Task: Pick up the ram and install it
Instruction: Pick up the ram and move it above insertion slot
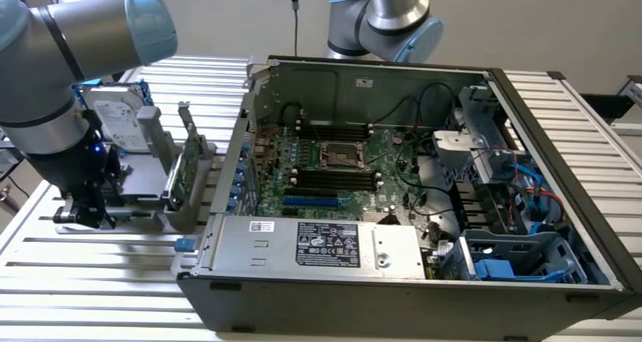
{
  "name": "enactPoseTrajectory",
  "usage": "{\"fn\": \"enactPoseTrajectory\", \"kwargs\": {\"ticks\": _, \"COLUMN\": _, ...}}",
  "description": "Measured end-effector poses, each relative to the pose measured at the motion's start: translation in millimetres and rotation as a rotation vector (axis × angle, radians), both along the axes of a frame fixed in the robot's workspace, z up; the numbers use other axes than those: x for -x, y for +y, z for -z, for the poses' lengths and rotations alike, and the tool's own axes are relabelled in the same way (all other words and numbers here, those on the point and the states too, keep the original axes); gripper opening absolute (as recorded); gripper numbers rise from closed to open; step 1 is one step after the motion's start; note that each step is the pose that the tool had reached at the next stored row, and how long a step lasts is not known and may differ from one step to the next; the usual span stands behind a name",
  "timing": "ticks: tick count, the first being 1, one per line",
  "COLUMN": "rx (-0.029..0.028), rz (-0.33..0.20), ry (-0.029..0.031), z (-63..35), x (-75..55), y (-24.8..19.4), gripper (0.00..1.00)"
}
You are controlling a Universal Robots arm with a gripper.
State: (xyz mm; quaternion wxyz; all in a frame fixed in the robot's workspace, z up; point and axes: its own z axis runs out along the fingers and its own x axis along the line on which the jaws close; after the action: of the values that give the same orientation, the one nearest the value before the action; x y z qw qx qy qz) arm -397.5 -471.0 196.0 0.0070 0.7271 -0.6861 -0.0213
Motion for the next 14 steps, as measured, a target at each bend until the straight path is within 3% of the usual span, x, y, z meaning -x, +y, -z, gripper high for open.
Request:
{"fn": "enactPoseTrajectory", "kwargs": {"ticks": 1, "rx": 0.0, "rz": 0.0, "ry": 0.0, "z": 0.1, "x": -0.5, "y": 0.1, "gripper": 0.4}}
{"fn": "enactPoseTrajectory", "kwargs": {"ticks": 3, "rx": 0.0, "rz": 0.0, "ry": 0.0003, "z": 0.1, "x": -1.3, "y": 0.1, "gripper": 0.4}}
{"fn": "enactPoseTrajectory", "kwargs": {"ticks": 4, "rx": 0.0, "rz": 0.0, "ry": 0.0006, "z": 0.1, "x": -1.6, "y": 0.0, "gripper": 0.33}}
{"fn": "enactPoseTrajectory", "kwargs": {"ticks": 14, "rx": 0.0001, "rz": 0.031, "ry": 0.008, "z": 0.1, "x": -2.2, "y": 0.0, "gripper": 0.33}}
